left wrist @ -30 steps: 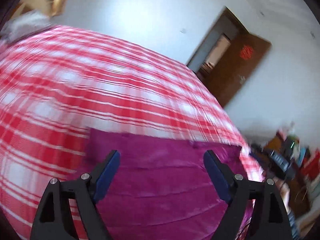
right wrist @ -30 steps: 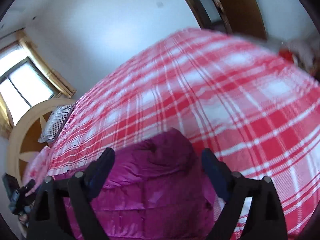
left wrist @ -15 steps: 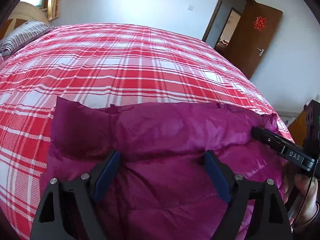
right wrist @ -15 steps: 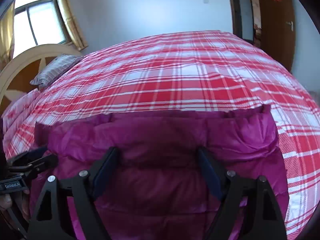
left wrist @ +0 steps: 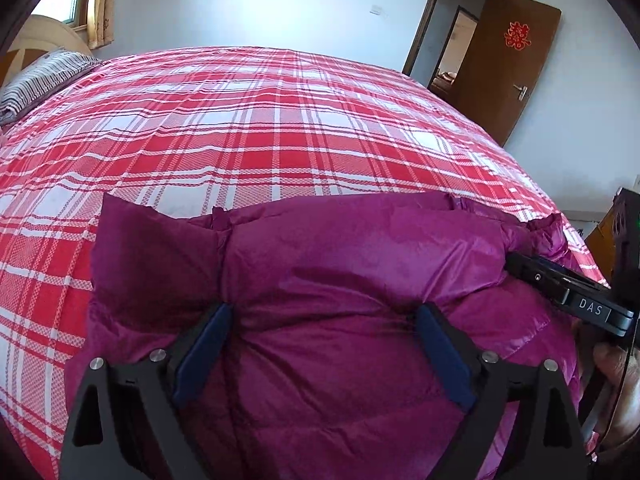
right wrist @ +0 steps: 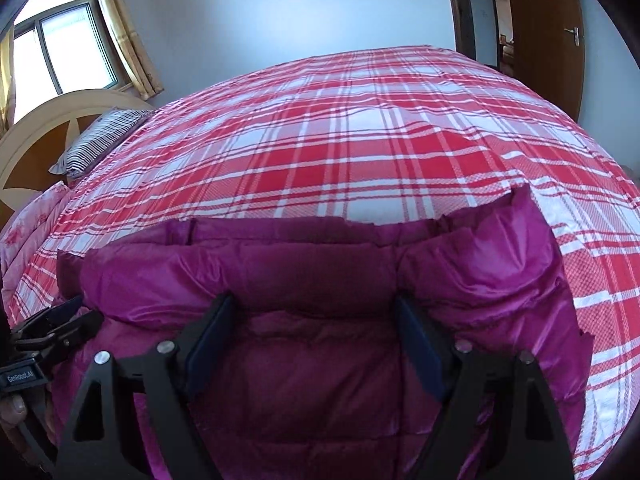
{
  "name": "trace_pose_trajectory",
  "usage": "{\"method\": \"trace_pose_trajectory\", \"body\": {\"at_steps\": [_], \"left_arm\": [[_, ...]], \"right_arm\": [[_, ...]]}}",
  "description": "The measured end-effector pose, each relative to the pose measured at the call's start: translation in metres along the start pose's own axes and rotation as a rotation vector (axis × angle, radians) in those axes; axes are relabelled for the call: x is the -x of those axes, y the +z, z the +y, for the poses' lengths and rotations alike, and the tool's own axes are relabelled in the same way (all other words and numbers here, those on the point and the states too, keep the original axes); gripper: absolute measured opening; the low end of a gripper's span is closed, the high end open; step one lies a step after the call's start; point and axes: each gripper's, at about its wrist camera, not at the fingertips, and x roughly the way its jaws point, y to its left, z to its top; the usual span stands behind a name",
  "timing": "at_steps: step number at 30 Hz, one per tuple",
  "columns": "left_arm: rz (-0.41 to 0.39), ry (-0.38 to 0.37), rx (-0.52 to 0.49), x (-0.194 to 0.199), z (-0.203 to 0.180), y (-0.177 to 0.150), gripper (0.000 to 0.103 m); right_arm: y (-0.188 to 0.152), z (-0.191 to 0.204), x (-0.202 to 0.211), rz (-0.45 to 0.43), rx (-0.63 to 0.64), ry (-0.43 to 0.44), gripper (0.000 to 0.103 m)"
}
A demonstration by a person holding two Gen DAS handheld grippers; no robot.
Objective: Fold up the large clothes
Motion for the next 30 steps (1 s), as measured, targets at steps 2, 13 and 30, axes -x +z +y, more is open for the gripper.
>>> {"method": "trace_pose_trajectory", "body": {"at_steps": [2,13,30], "left_arm": [[0.01,0.009,-0.011,-0.003,-0.002,0.0,0.097],[0.04,0.031,-0.03,-0.011,-0.004,-0.001,0.099],[0.059,0.069,-0.061,-0.017,-0.009,-0.002,0.101]], "right_arm": [[0.0,0.0,-0.002,0.006,0.0,-0.007,0.084],[-0.002,0.003,-0.01,0.036,0.025,-0.032,0.09],[-0.004,0.011,-0.017,0.059,0.065,-0.089,0.093]]}}
